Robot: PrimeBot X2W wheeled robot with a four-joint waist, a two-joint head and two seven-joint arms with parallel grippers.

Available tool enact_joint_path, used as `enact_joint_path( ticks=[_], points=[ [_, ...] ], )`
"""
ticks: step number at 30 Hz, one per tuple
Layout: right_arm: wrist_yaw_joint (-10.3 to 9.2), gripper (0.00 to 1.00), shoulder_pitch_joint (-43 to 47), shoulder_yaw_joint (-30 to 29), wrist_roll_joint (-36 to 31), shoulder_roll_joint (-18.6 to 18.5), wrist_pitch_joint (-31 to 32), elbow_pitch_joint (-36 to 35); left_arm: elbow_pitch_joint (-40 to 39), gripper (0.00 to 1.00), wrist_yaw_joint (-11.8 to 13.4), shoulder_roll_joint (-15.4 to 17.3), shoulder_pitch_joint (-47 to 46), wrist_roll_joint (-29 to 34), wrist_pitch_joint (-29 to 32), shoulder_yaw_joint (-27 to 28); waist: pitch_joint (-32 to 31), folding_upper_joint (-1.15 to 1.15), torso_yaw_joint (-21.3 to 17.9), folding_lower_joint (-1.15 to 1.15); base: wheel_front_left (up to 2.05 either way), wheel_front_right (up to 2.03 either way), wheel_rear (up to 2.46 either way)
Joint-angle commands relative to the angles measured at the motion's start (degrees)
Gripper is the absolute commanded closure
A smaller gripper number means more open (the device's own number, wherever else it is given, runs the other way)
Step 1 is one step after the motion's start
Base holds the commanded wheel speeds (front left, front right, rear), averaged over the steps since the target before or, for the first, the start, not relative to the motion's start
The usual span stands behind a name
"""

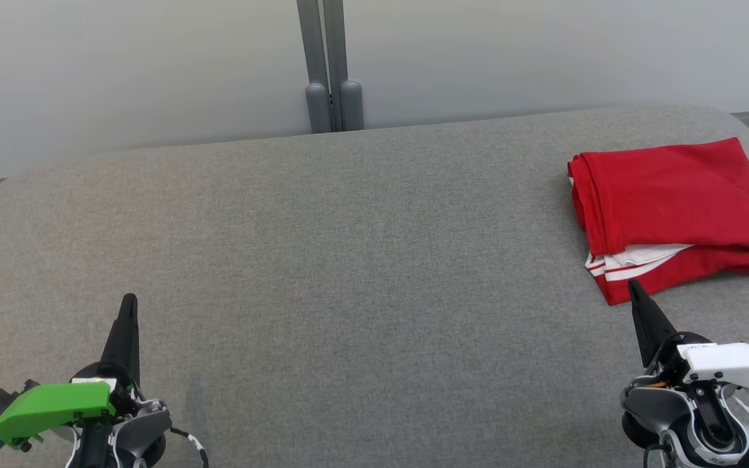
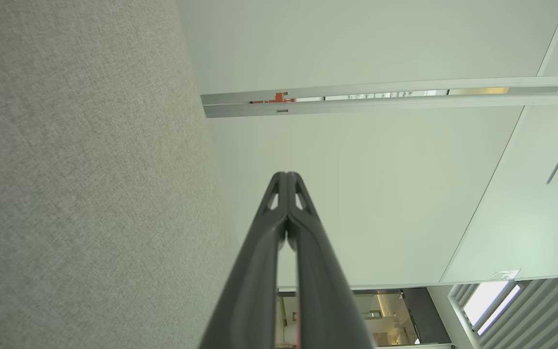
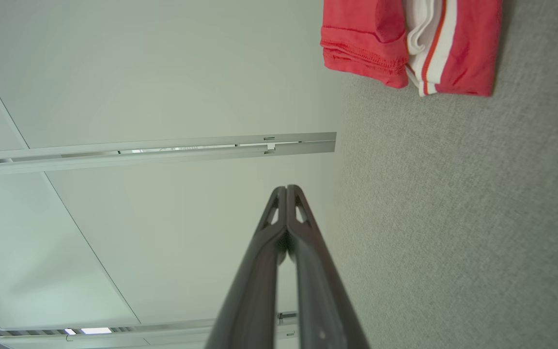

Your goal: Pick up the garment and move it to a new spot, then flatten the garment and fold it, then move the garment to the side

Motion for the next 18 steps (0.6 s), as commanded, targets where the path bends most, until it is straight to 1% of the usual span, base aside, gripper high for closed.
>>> enact_joint_path(
  ticks=[1,18],
  points=[
    [0.04,1.0,-0.6,-0.1,0.1,0.0,0.2,0.1,0.0,1.0,0.1,0.0,-0.7,-0.1,0.3,0.1,0.0,0.0,0.0,0.0,0.0,0.0,0.0],
    [0.04,1.0,-0.6,-0.2,0.1,0.0,0.2,0.1,0.0,1.0,0.1,0.0,-0.7,-0.1,0.3,0.1,0.0,0.0,0.0,0.0,0.0,0.0,0.0]
  ],
)
